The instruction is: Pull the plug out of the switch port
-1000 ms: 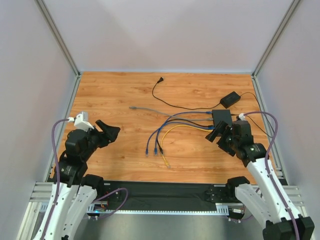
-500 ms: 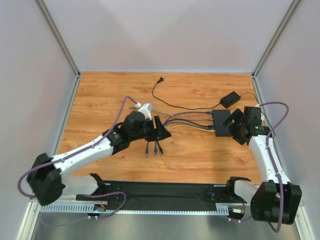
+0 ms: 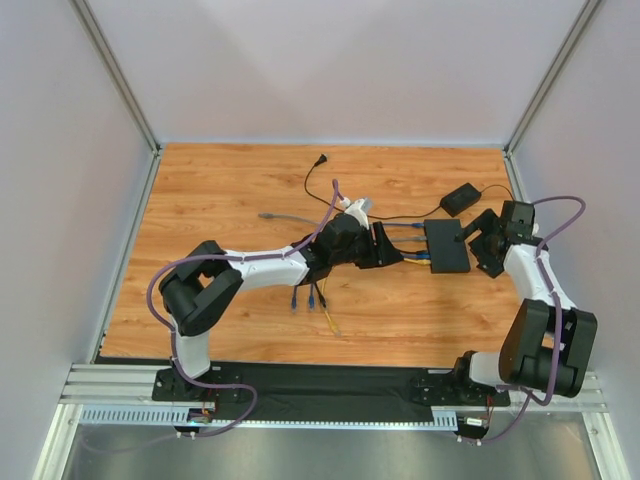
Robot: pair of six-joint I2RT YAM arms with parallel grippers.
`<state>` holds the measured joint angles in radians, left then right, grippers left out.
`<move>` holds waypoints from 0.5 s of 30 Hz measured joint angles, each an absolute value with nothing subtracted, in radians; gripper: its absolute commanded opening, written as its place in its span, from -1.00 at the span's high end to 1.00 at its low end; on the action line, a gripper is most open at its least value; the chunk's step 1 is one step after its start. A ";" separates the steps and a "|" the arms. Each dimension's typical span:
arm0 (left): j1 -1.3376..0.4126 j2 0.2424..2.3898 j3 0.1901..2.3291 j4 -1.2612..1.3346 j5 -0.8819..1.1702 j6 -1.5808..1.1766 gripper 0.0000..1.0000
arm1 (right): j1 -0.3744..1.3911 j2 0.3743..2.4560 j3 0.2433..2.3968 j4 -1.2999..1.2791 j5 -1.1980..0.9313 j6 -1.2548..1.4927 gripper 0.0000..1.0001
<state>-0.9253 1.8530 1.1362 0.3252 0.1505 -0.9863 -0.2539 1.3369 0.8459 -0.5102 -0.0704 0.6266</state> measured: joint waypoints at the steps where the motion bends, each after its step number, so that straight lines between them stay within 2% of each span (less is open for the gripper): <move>1: -0.929 1.863 1.145 0.324 0.148 -0.971 -0.19 | -0.254 1.343 0.849 -0.499 -0.069 0.622 -0.80; 11: -0.963 1.864 1.181 0.270 0.068 -0.818 -0.15 | -0.254 1.501 0.872 -0.363 -0.062 0.567 -0.80; 13: -0.971 1.864 1.181 0.255 0.058 -0.795 -0.15 | -0.254 1.531 0.871 -0.337 -0.064 0.566 -0.74; 14: -0.975 1.864 1.181 0.248 0.052 -0.780 -0.13 | -0.254 1.542 0.868 -0.319 -0.073 0.566 -0.71; 15: -0.980 1.864 1.182 0.236 0.047 -0.762 0.01 | -0.254 1.553 0.864 -0.298 -0.090 0.567 -0.68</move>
<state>-0.9798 1.8645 1.1816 0.2363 0.0467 -0.7620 -0.2539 1.5528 0.8642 -0.2981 -0.0898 0.5667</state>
